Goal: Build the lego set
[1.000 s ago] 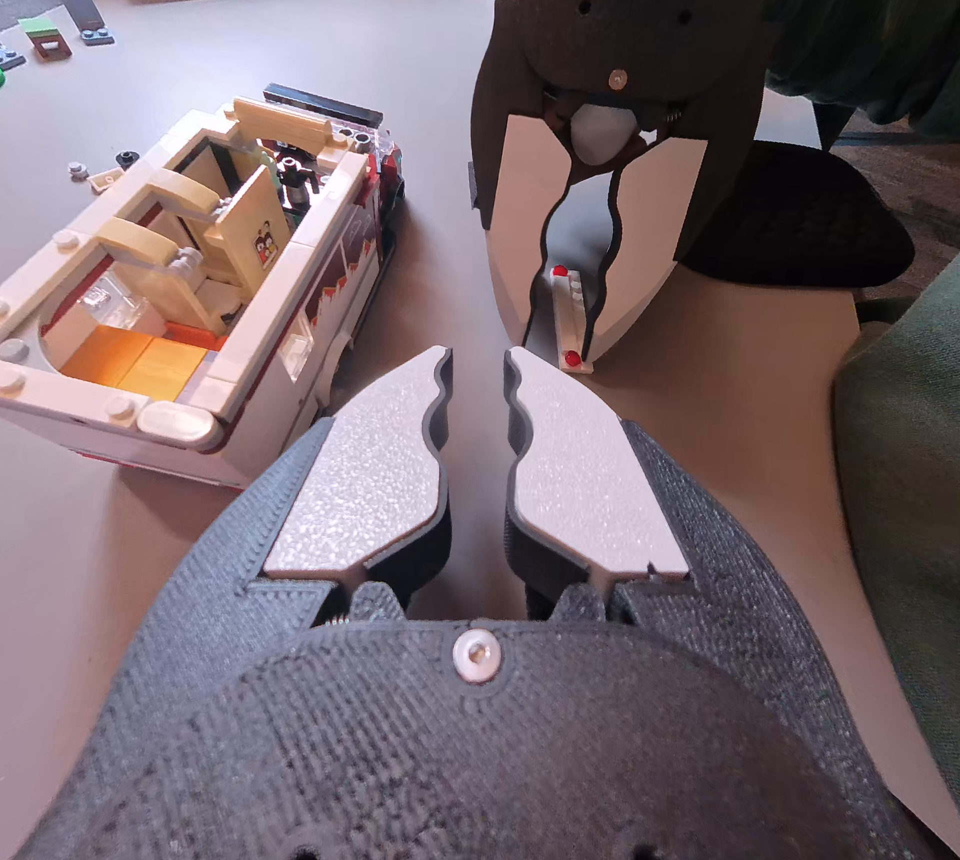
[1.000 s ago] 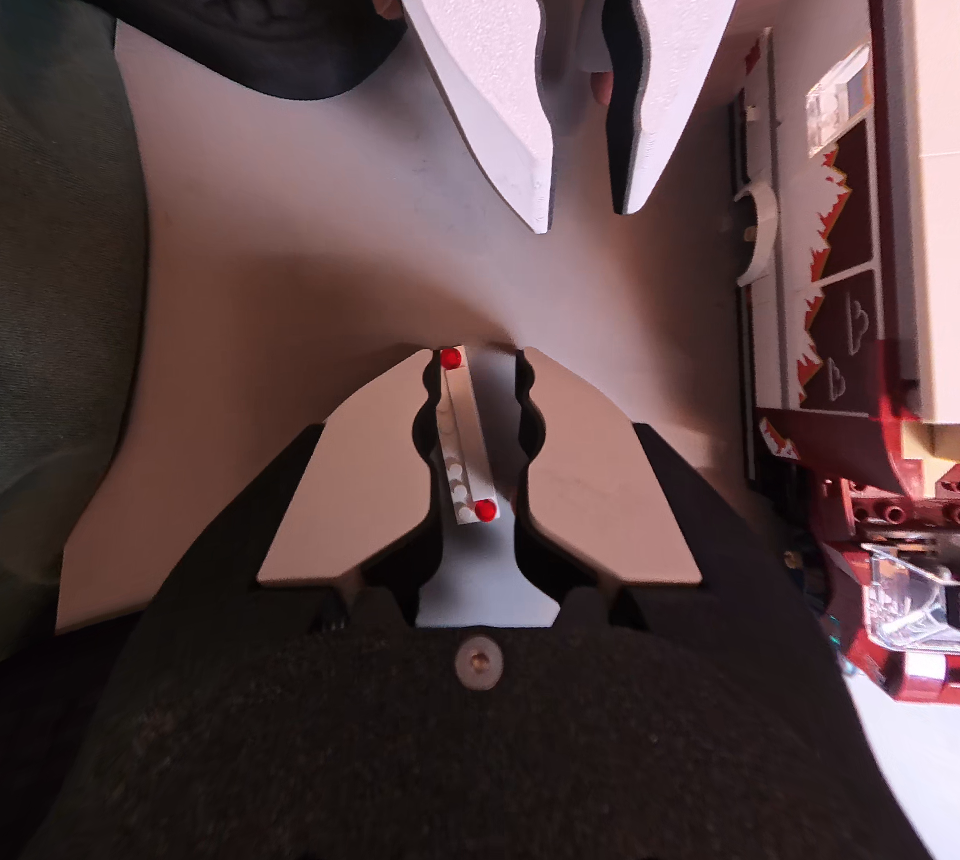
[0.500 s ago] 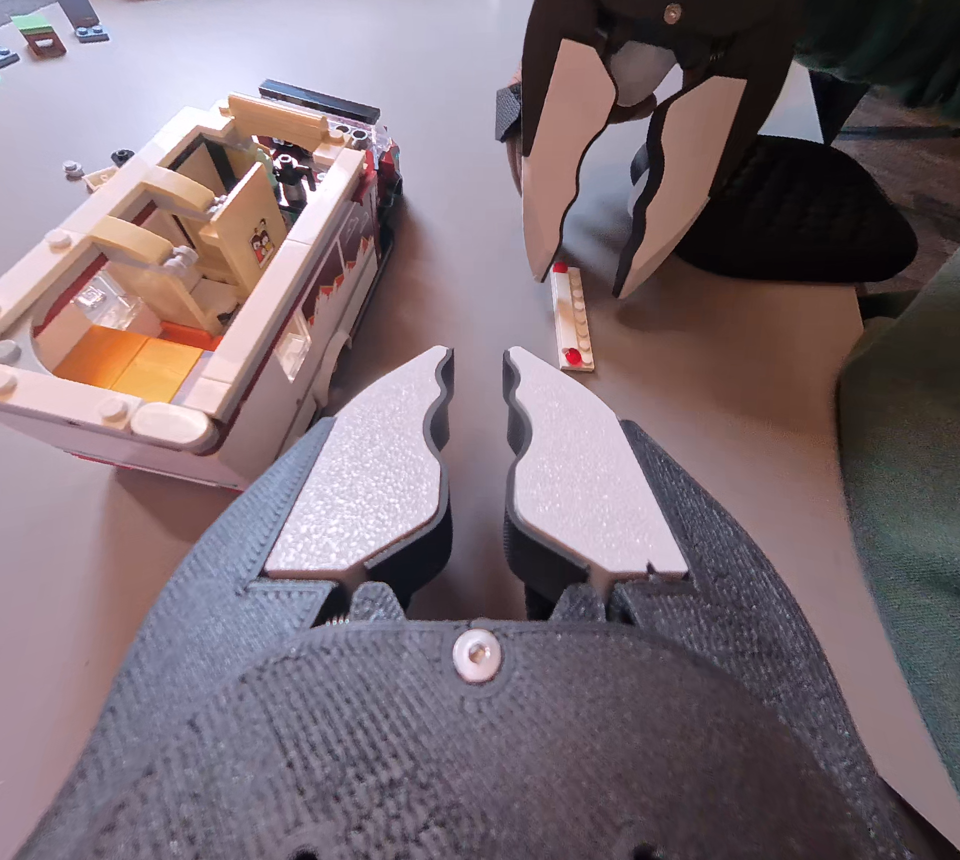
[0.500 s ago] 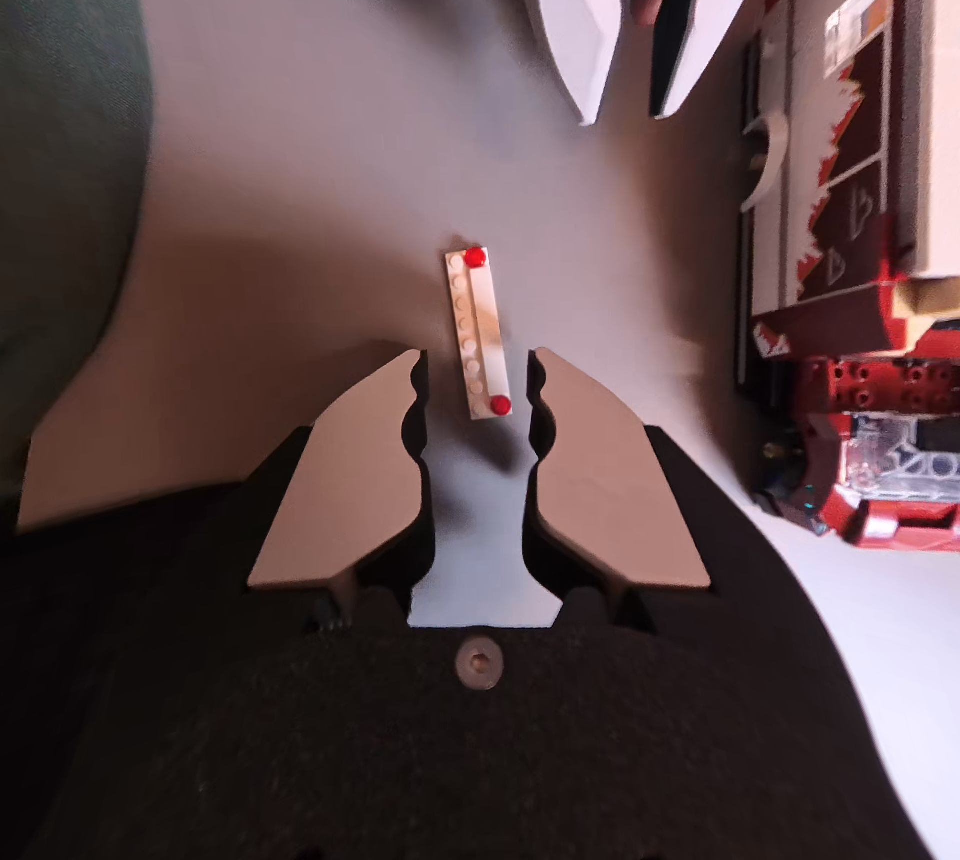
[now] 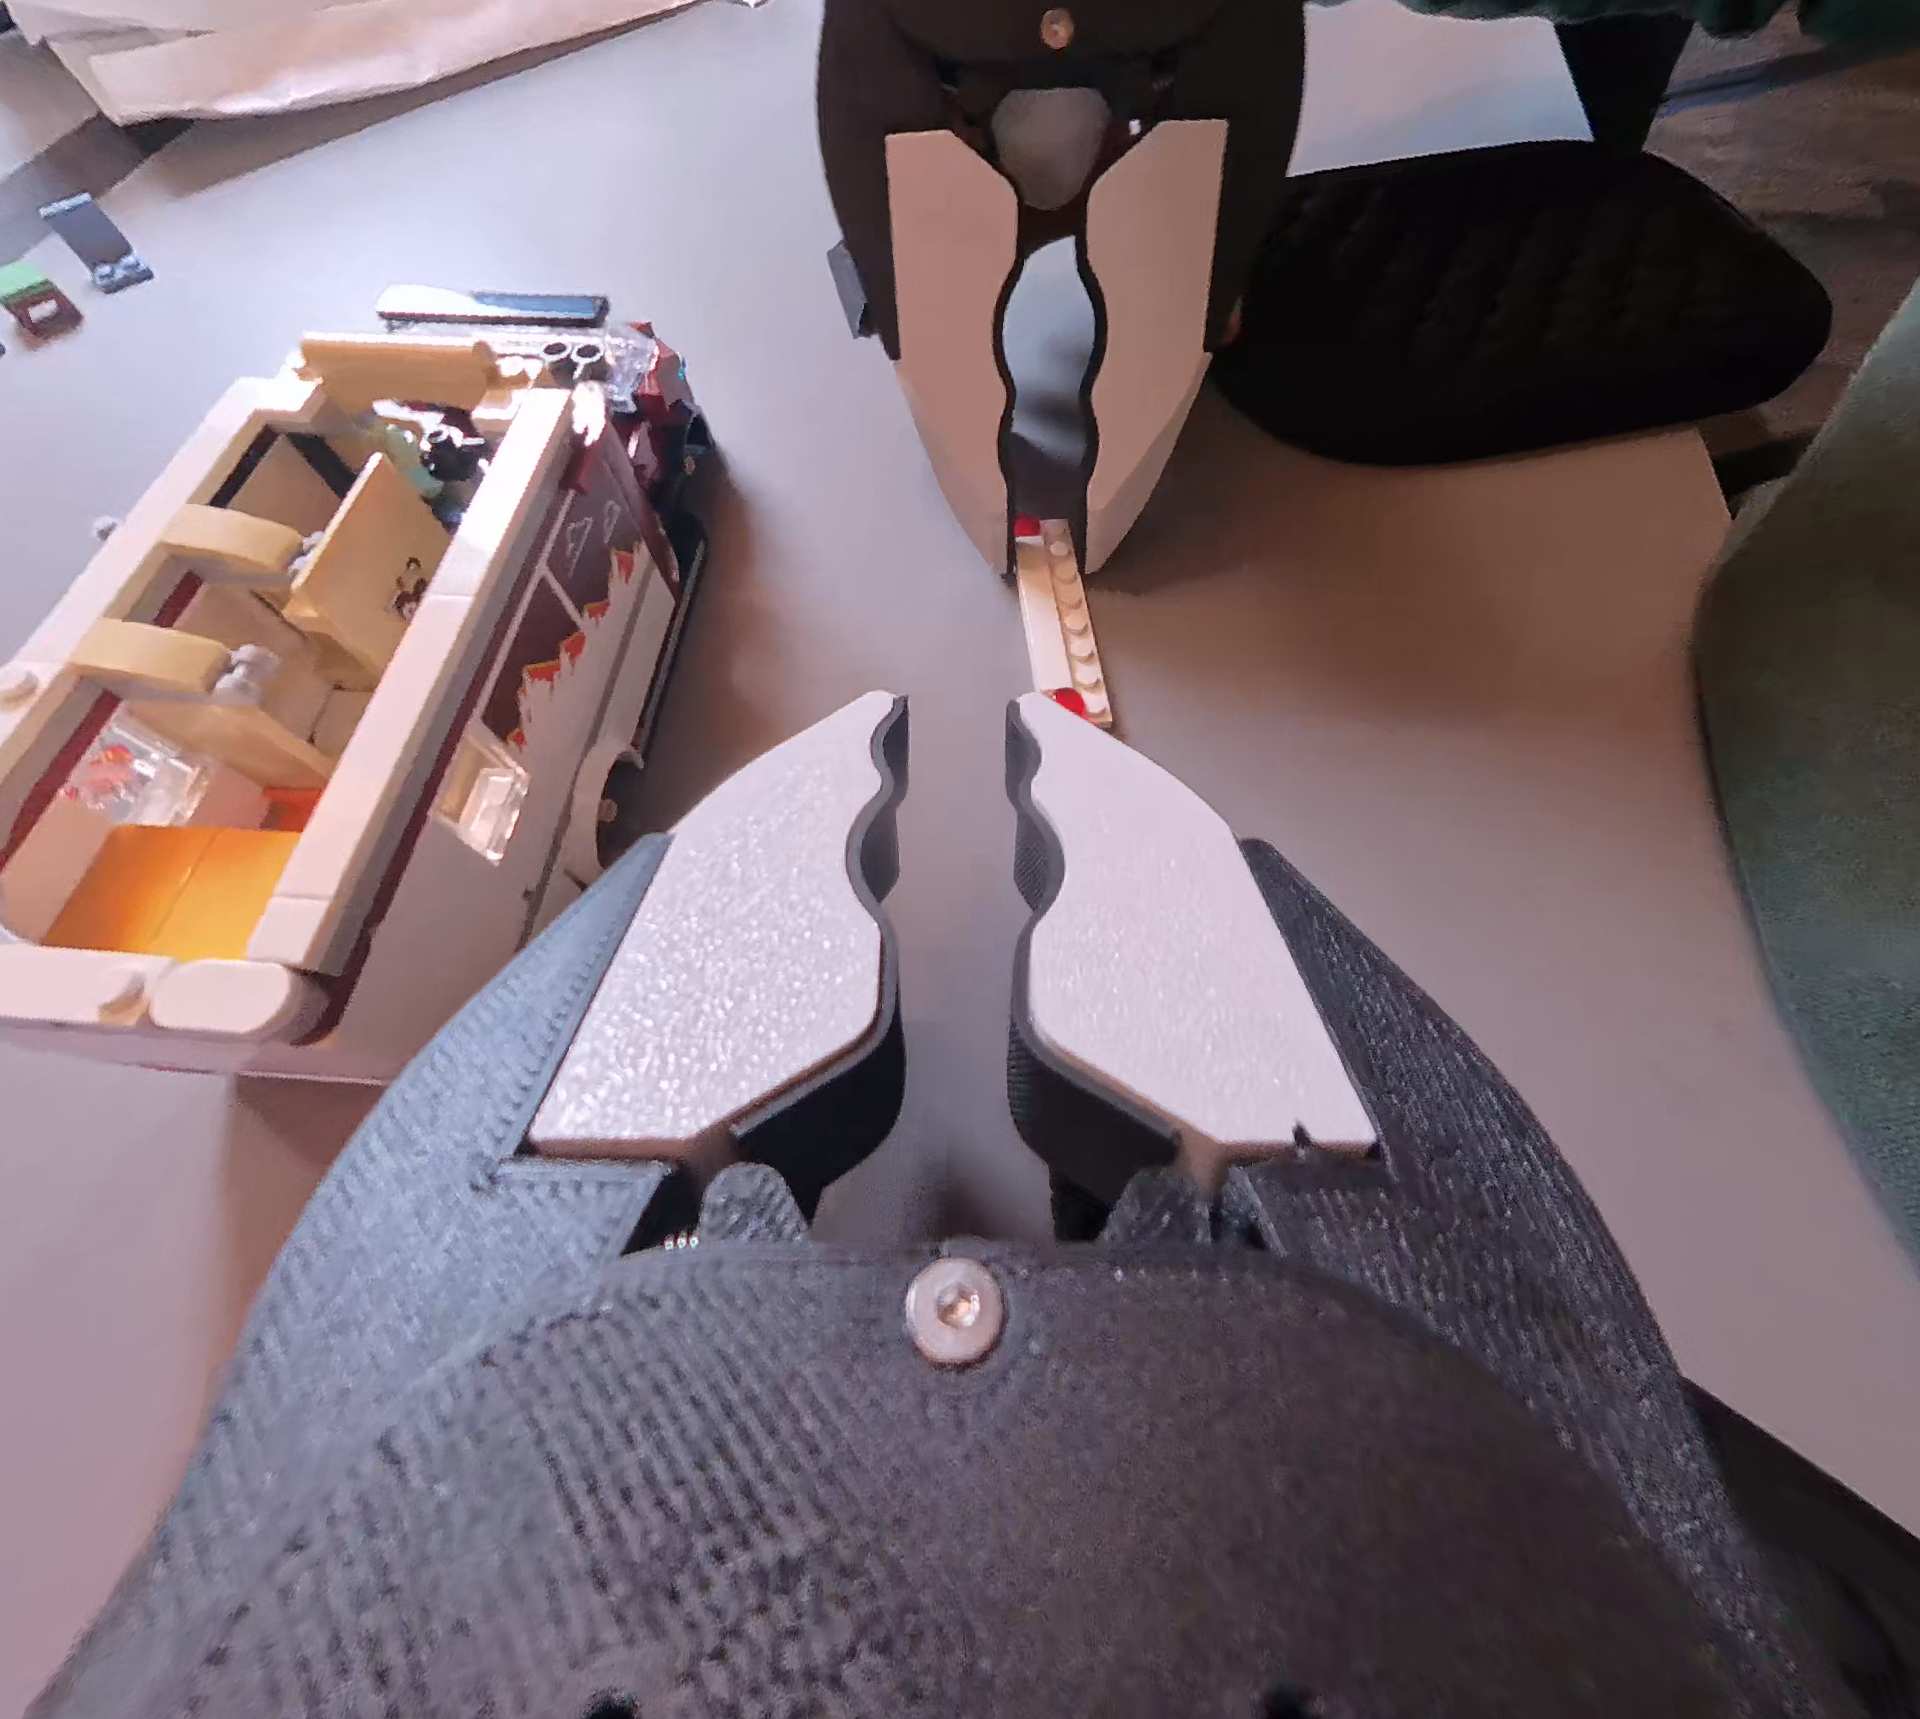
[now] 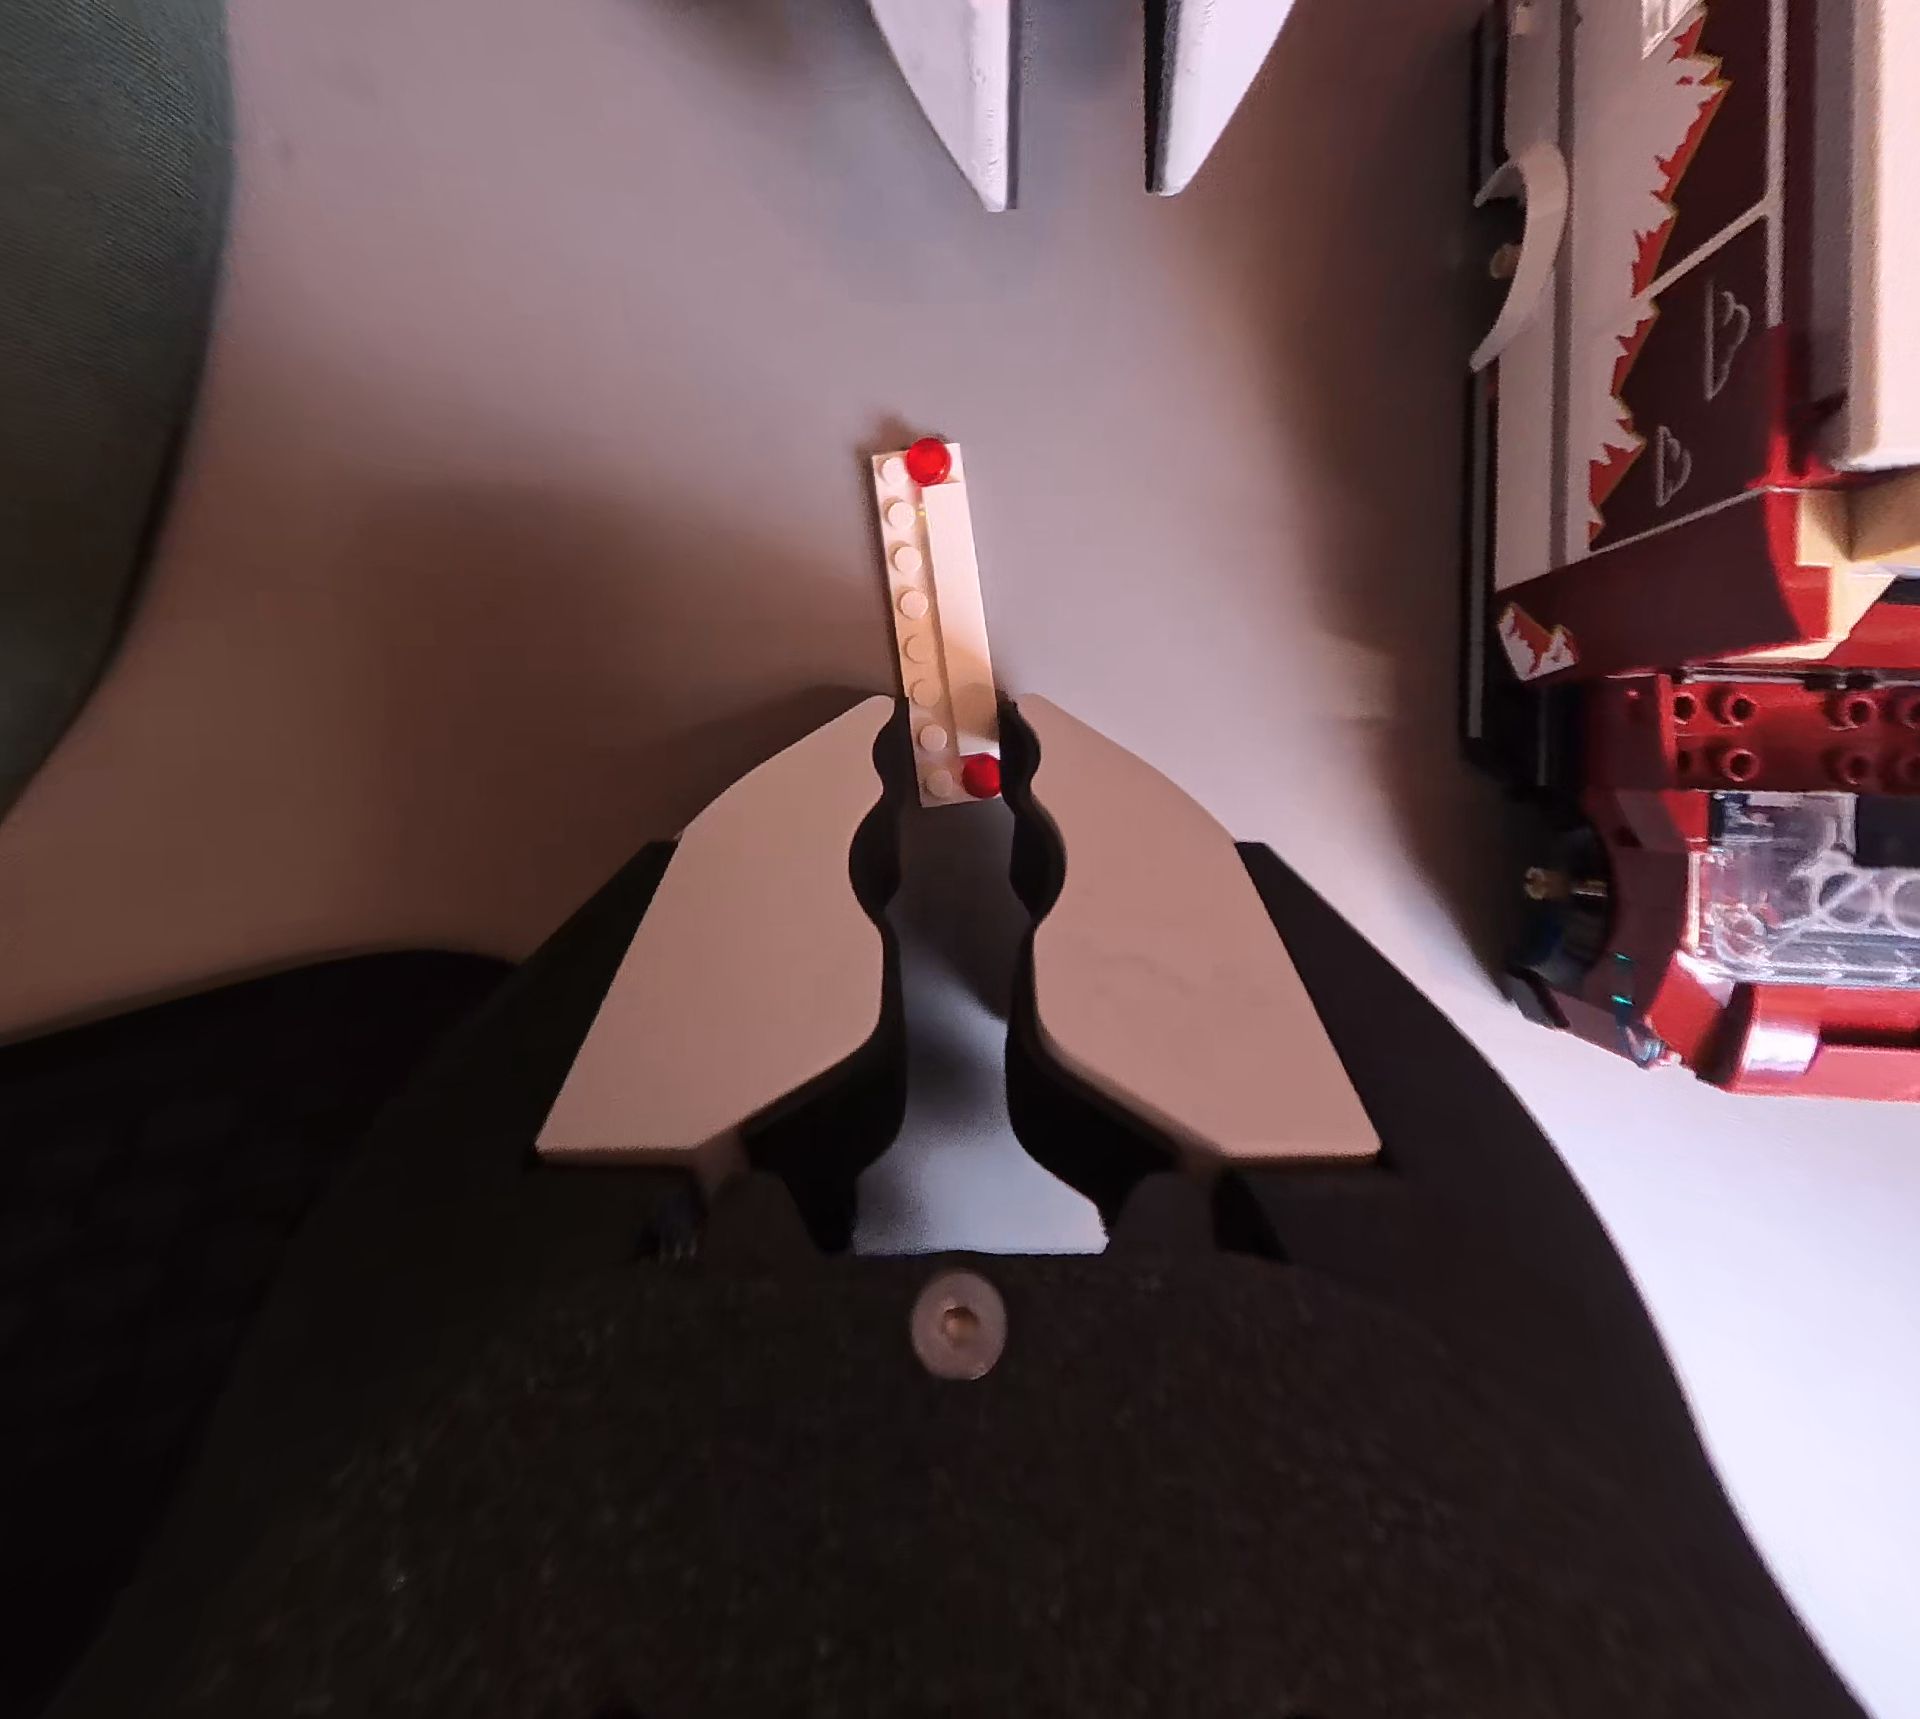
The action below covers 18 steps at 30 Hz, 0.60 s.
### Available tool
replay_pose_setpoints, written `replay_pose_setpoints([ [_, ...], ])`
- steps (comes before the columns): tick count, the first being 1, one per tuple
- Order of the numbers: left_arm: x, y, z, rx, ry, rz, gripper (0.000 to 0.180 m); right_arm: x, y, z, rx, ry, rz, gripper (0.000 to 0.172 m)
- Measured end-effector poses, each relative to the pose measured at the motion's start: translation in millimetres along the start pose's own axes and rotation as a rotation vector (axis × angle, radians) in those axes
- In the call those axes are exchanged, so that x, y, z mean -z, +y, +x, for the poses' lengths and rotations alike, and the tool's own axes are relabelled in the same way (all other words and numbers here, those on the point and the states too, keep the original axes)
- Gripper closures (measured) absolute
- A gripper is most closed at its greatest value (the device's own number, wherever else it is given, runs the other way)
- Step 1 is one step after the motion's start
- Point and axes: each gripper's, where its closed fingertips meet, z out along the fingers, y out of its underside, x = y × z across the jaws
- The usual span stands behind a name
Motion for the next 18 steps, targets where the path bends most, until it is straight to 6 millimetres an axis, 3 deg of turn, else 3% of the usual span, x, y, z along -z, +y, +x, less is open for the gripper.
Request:
replay_pose_setpoints([
  [6, 7.6, -15.3, 6.8, -0.142, -0.029, 0.056, 0.158, 20.9, -13.1, 0.9, -0.031, -0.045, 0.086, 0.156],
  [13, 23.0, -60.3, 22.8, -0.593, -0.254, 0.129, 0.153, 70.0, -48.7, -4.1, -0.018, -0.147, 0.14, 0.156],
  [18, 27.6, -80.2, 30.4, -0.88, -0.407, 0.11, 0.152, 87.7, -66.4, -10.8, -0.017, -0.213, 0.141, 0.156],
])
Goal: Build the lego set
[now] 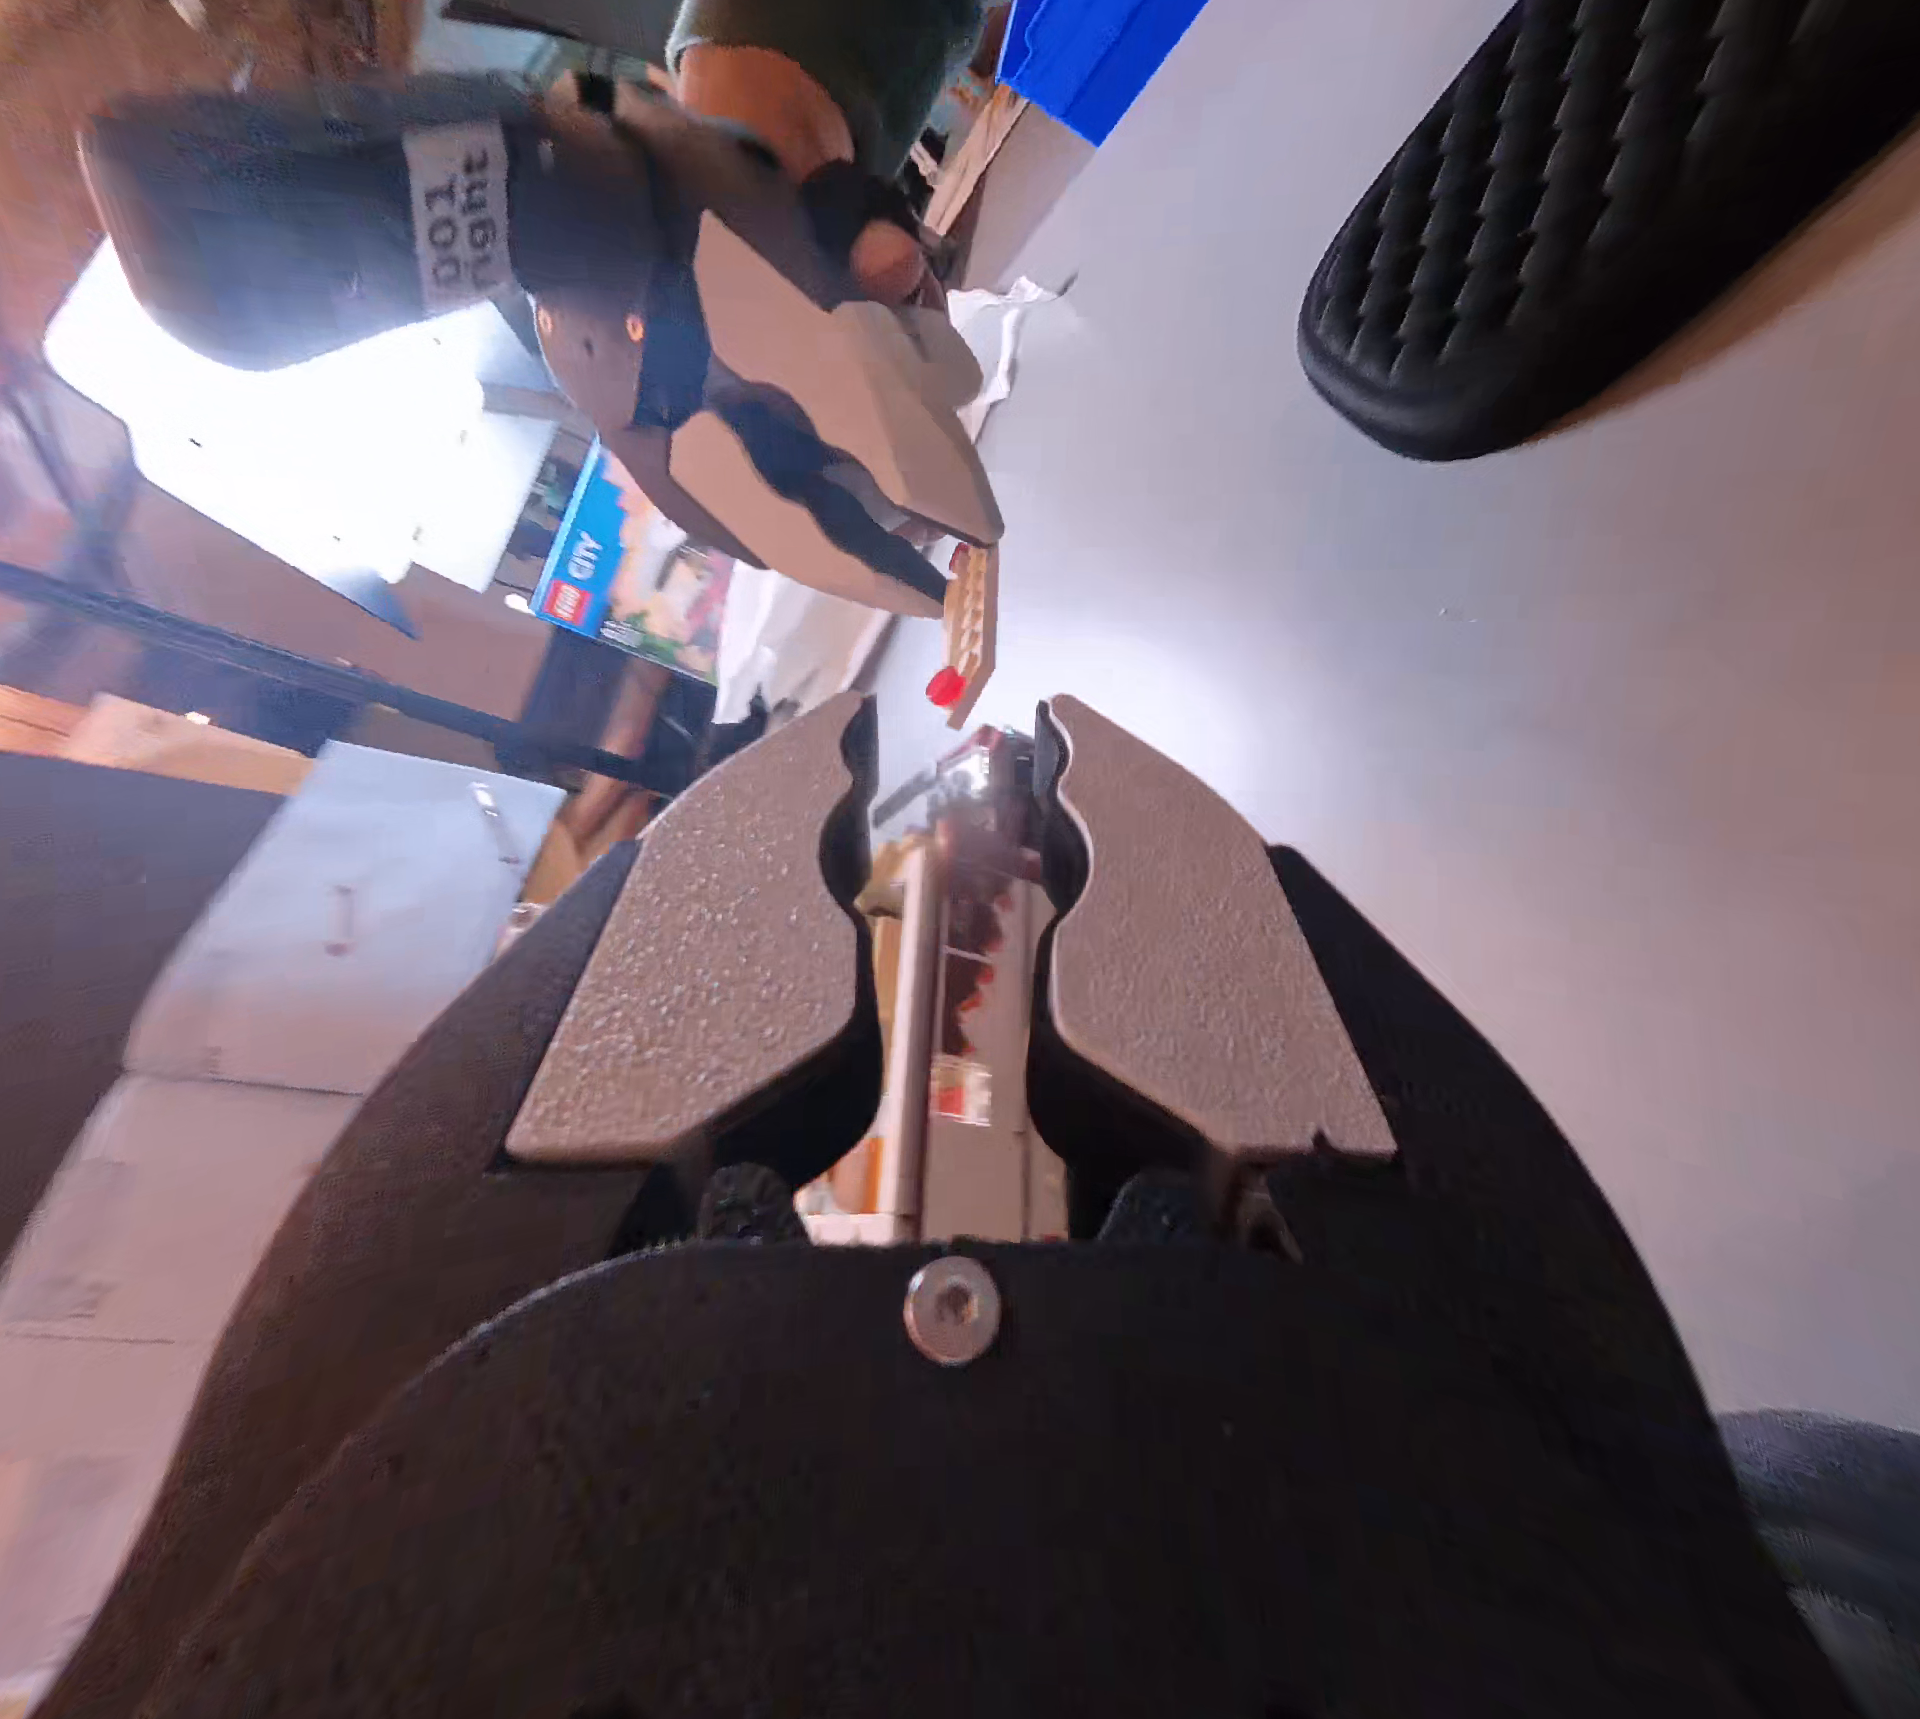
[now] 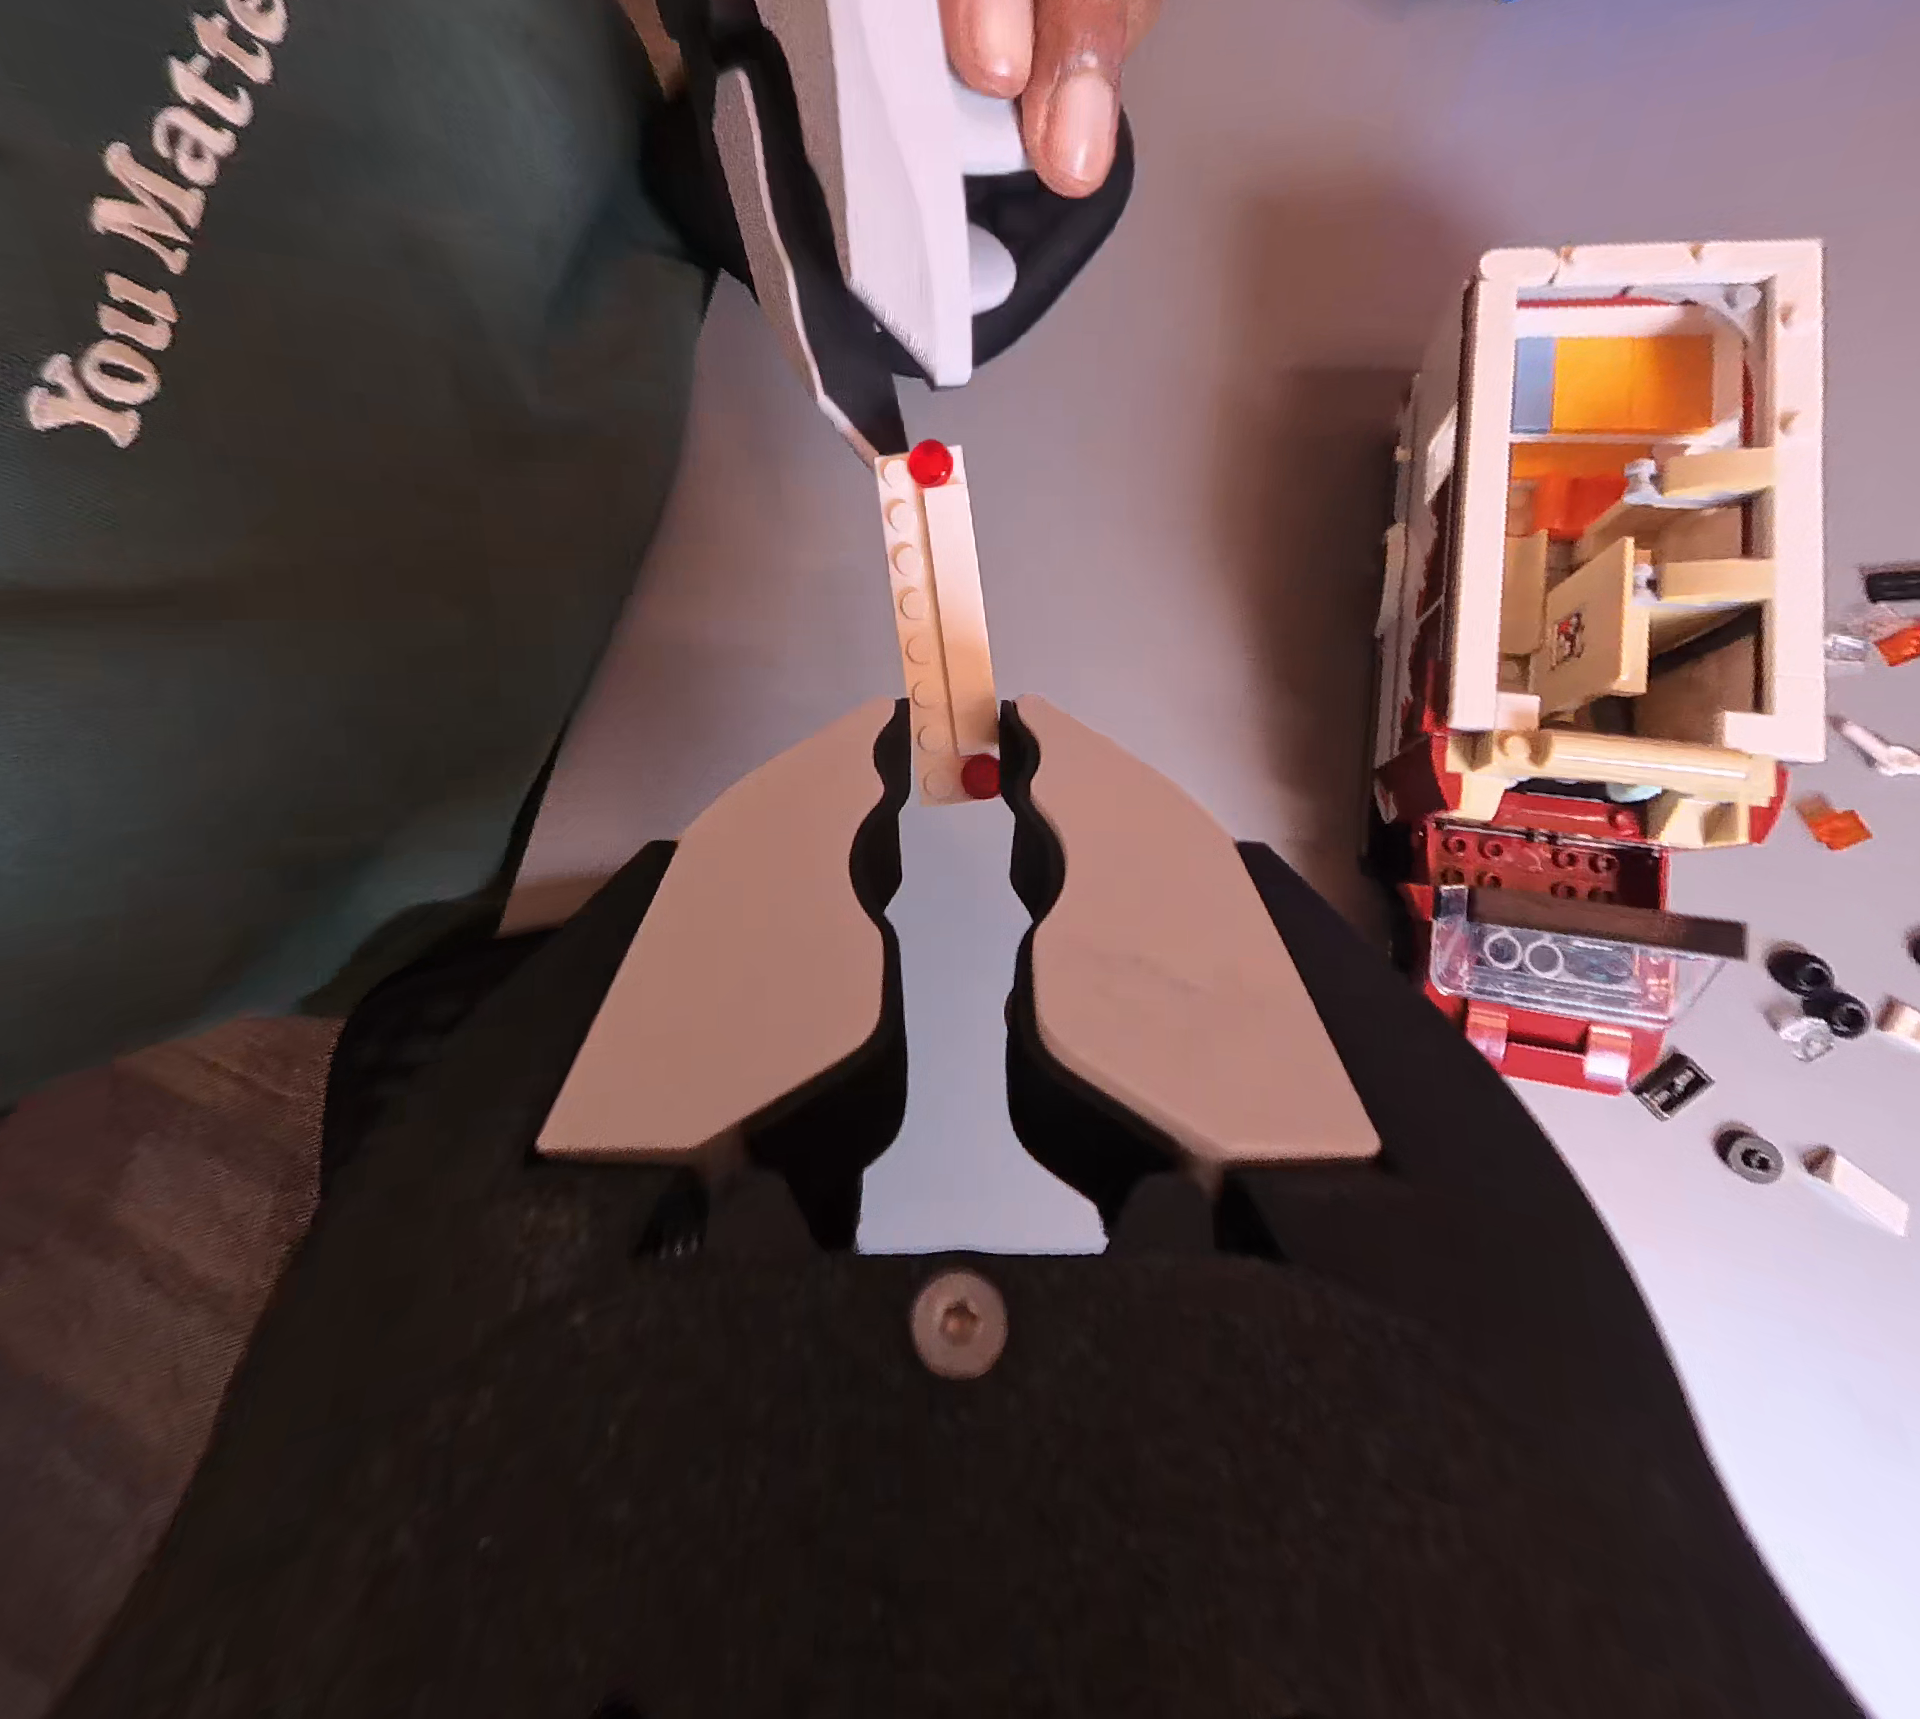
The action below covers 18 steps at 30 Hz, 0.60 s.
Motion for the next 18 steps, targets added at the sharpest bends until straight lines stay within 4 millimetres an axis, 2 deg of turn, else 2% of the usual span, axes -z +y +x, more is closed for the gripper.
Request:
replay_pose_setpoints([
  [8, -2.1, -0.5, 1.3, -0.24, -0.058, -0.036, 0.158, -5.2, -4.3, -3.7, -0.021, -0.051, 0.001, 0.156],
  [14, -1.4, -0.3, 4.3, -0.301, -0.066, -0.03, 0.171, -9.3, -3.2, -5.9, -0.029, -0.07, 0.0, 0.156],
  [18, -1.9, 0.6, 6.0, -0.284, -0.057, -0.034, 0.172, -9.3, -3.1, -6.7, -0.034, -0.079, 0.006, 0.156],
])
